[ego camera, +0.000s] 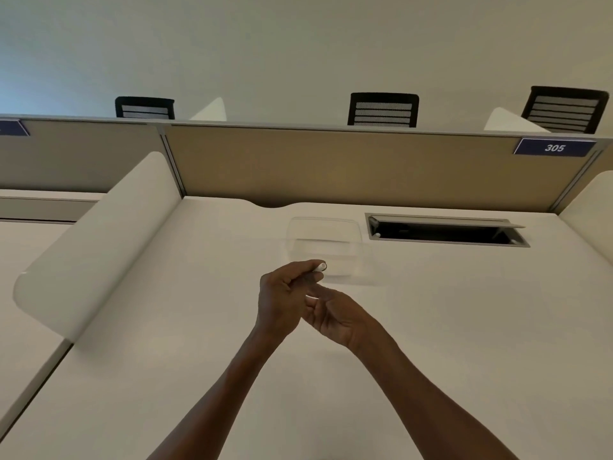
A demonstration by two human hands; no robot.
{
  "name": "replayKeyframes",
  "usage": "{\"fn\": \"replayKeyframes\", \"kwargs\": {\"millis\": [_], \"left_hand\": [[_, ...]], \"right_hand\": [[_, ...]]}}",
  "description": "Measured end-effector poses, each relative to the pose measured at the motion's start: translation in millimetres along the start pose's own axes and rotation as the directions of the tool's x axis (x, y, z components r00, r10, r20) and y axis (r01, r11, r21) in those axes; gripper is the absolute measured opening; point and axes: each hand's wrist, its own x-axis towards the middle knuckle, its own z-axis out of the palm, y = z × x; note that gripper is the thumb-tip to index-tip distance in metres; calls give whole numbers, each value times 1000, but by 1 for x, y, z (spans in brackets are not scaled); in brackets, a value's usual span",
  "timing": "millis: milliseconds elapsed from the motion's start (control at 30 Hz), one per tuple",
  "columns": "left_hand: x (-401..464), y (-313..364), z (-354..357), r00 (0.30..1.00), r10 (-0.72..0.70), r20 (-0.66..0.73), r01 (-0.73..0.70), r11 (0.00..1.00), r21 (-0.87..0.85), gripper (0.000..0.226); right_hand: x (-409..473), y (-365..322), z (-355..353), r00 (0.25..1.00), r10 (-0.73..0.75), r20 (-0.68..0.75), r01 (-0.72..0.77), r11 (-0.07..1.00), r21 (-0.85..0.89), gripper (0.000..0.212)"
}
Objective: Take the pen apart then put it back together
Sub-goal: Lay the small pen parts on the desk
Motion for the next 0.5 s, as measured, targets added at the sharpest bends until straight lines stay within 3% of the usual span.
{"fn": "replayKeyframes", "kwargs": {"millis": [300,367,433,500], "left_hand": [[-7,10,9,999,11,47,-9,999,-50,22],[-9,10,9,998,29,57,-26,999,-44,23],[-10,7,8,995,65,81,-63,998,-20,29],[-11,3,5,988,99,118,-102,994,26,37]], "right_hand": [[1,-2,-9,992,12,-127,10,985,172,6],[-2,-4,-11,993,15,-120,12,976,219,17],[-5,-6,-13,991,17,-130,17,967,255,21],[-6,-9,-17,993,6,-121,26,963,267,11]]}}
